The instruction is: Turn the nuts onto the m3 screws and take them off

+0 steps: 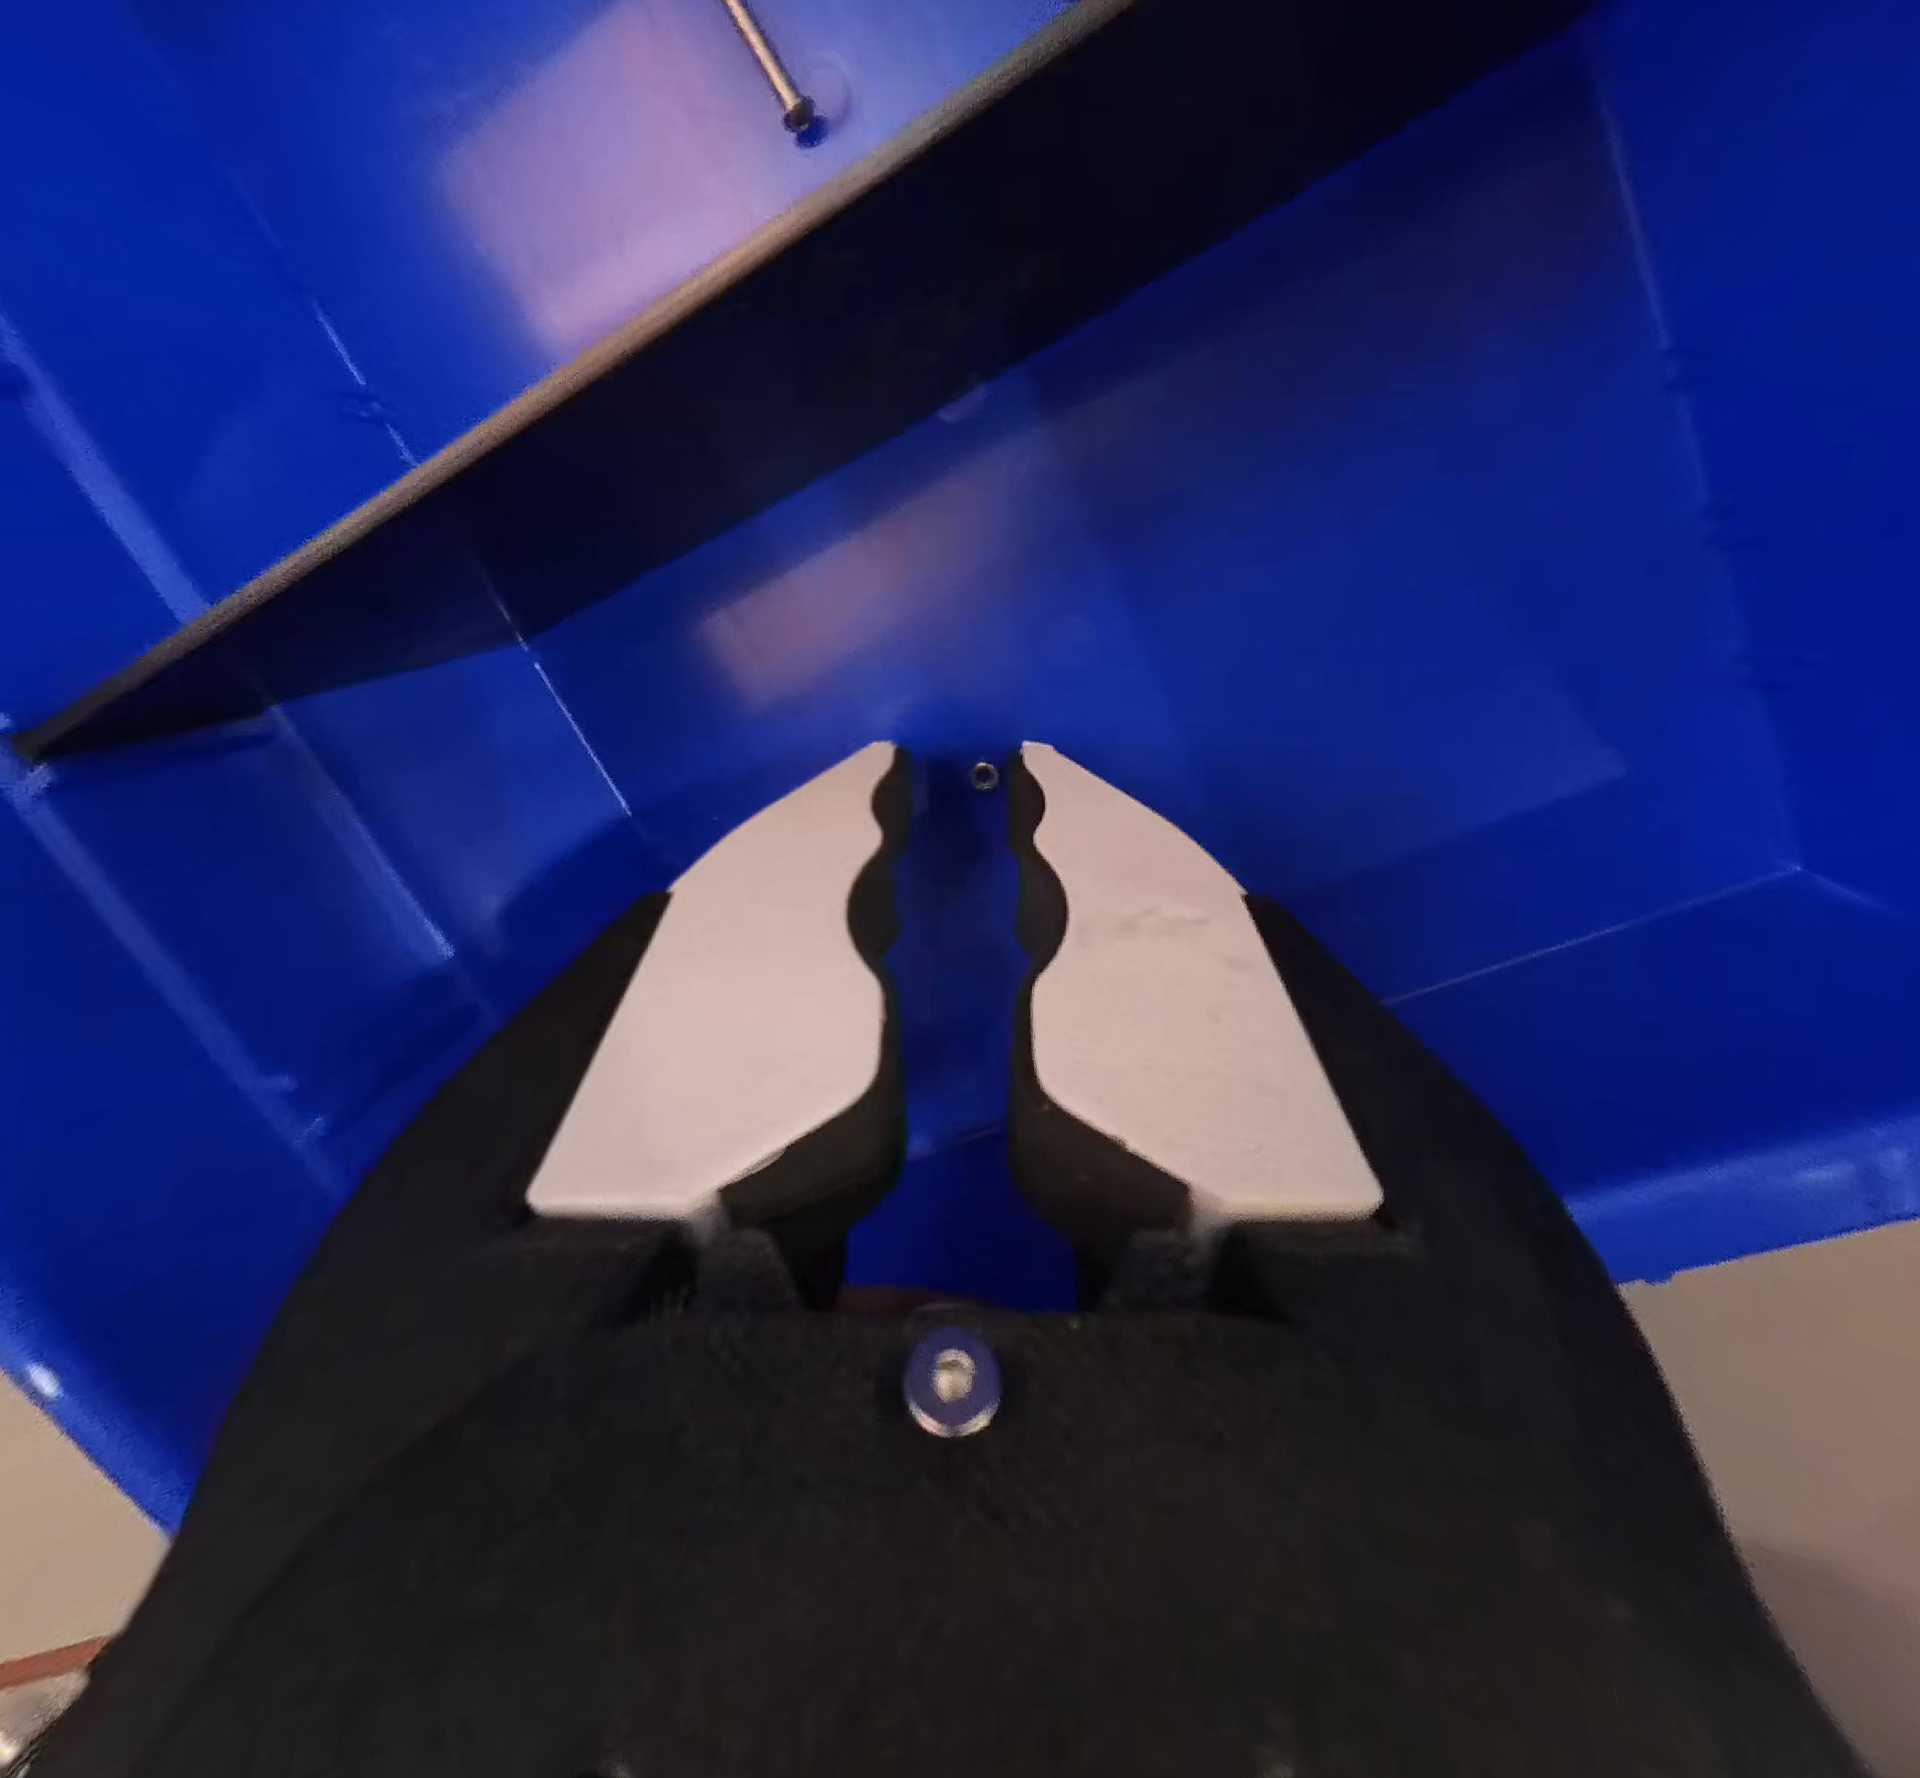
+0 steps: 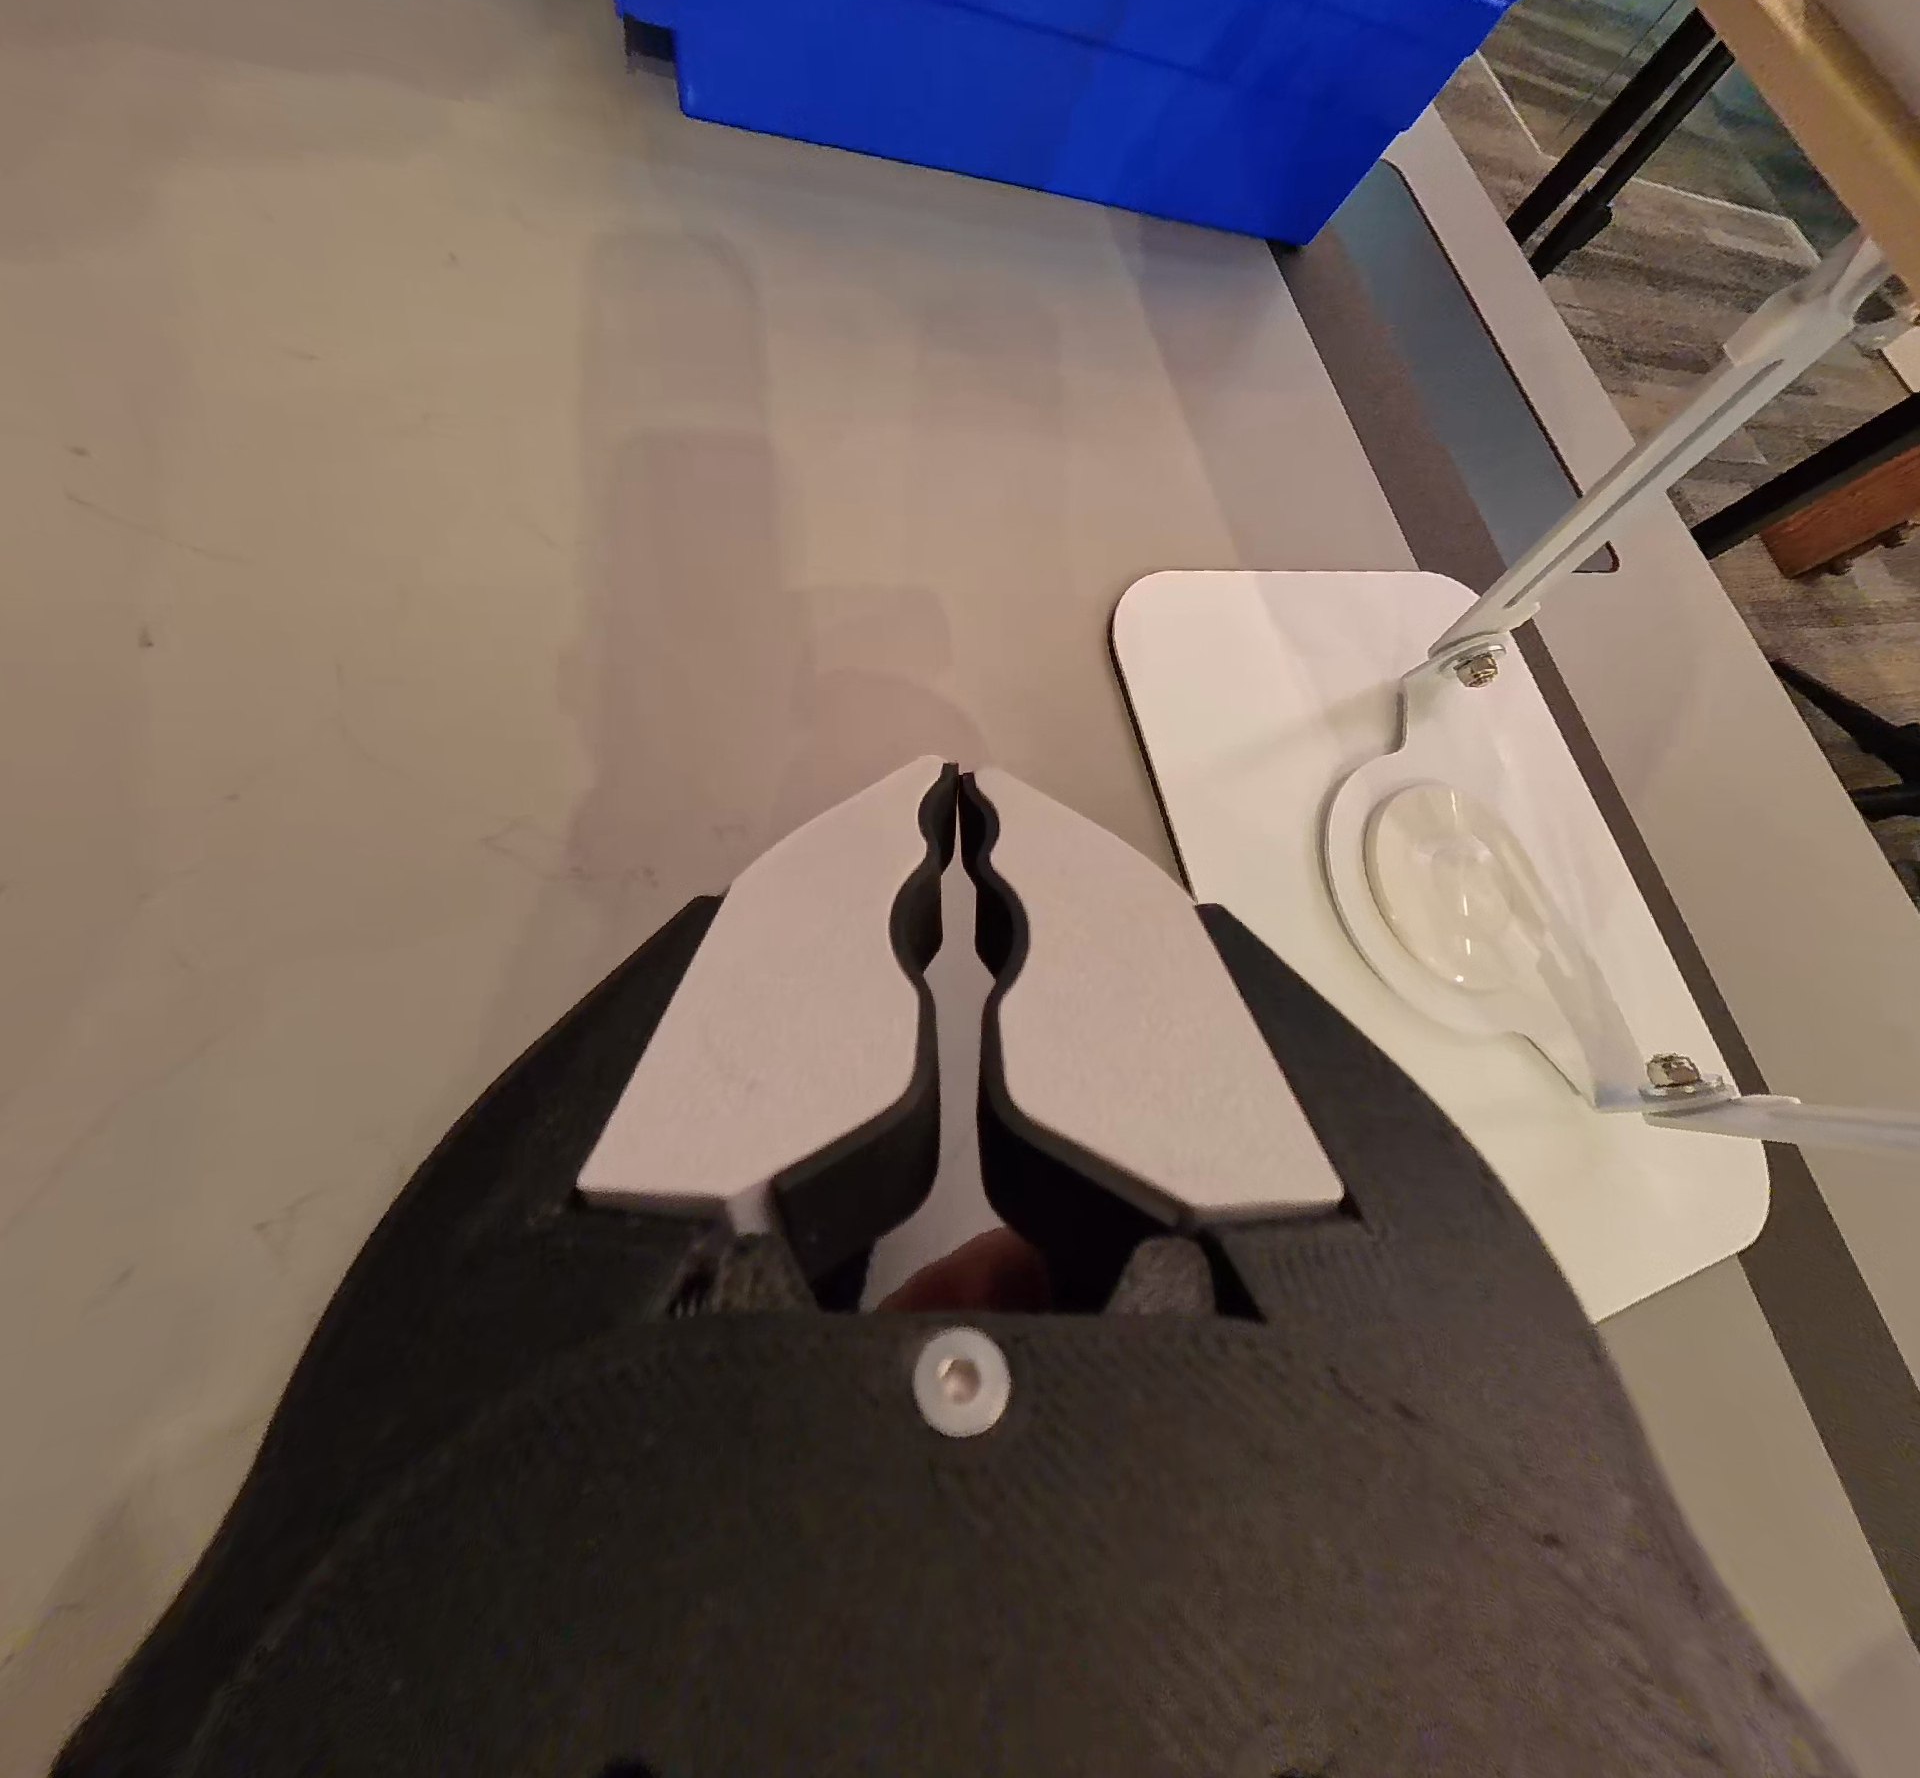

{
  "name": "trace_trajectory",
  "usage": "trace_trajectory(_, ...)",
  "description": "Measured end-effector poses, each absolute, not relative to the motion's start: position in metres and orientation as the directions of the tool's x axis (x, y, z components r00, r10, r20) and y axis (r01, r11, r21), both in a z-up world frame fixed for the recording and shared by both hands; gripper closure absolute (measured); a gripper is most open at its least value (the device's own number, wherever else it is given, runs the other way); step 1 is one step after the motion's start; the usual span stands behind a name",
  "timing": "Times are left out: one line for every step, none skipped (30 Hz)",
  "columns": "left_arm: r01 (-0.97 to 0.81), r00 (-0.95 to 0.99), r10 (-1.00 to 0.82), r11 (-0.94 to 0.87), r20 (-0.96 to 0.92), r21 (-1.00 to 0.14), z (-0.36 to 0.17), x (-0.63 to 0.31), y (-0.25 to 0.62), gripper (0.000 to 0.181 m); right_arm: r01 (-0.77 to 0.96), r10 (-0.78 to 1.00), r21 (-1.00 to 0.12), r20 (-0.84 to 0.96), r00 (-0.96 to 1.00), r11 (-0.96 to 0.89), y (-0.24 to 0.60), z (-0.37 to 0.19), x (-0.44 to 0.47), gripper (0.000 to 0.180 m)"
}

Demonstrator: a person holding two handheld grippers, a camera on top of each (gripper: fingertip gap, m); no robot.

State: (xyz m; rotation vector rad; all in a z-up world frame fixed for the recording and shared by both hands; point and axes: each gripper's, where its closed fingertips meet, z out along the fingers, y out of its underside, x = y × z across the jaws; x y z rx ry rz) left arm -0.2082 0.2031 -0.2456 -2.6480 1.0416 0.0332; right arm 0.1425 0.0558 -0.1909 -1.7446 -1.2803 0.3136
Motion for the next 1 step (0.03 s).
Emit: trace_trajectory(-0.667,0.737,-0.668,-0.695,-0.102,-0.267,-0.2462,-0.2059,0.2013,0.170,0.620,0.854,-0.783,0.297,0.427,-0.037,0.0559,-0.1913,0.1426,0.180)
